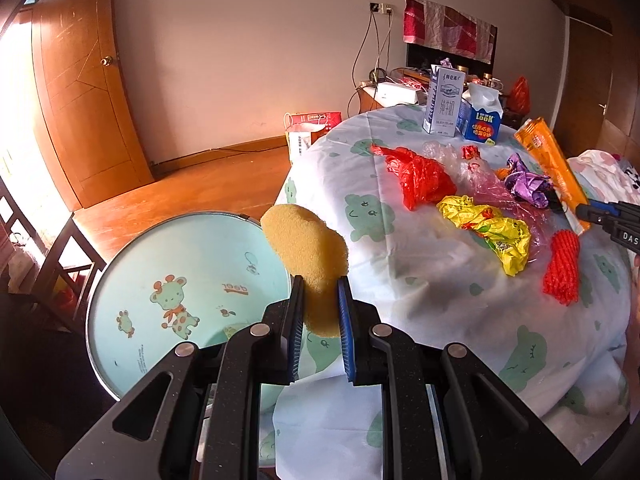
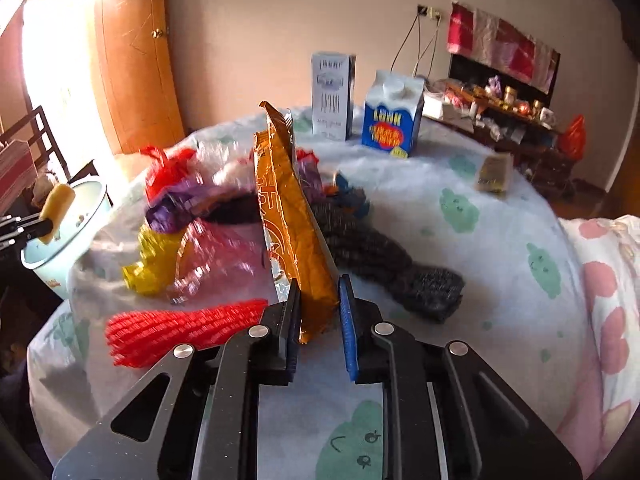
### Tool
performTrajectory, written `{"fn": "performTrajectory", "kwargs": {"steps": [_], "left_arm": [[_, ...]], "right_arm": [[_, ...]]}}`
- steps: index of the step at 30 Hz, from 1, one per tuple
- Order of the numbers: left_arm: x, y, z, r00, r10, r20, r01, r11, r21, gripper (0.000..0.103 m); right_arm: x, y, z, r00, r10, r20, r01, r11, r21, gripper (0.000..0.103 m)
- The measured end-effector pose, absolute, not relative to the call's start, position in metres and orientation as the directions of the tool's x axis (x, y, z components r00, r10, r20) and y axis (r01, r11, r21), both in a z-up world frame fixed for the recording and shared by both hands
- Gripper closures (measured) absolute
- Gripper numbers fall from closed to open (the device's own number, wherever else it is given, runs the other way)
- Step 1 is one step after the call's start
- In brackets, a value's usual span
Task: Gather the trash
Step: 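Carry the sponge and the orange snack bag over the teal bin with both tools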
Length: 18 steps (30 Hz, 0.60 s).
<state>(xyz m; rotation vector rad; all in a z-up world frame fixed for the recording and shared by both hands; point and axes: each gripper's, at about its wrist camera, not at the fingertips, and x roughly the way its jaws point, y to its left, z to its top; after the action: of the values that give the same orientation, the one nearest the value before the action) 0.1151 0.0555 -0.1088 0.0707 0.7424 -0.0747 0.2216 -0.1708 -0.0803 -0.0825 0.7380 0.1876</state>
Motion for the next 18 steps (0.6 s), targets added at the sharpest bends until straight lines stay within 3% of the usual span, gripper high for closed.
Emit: {"fn": "performTrajectory", "kwargs": {"steps": [5, 18], "left_arm": [[0.114, 0.066, -0.107, 0.737, -0.024, -0.676, 0.07, 0.997, 0.041, 0.087], [0.109, 0.111, -0.102, 0.74, 0.059, -0.67, -0.033, 0.998, 0.052, 0.087]], "right_arm": [[0.217, -0.153, -0.054, 0.767, 0.148, -0.625, -0.22, 0.975, -0.039, 0.084], [0.249, -0.066, -0.045, 0.738, 0.259, -0.624, -0.377, 0.924, -0.062, 0.084]]}}
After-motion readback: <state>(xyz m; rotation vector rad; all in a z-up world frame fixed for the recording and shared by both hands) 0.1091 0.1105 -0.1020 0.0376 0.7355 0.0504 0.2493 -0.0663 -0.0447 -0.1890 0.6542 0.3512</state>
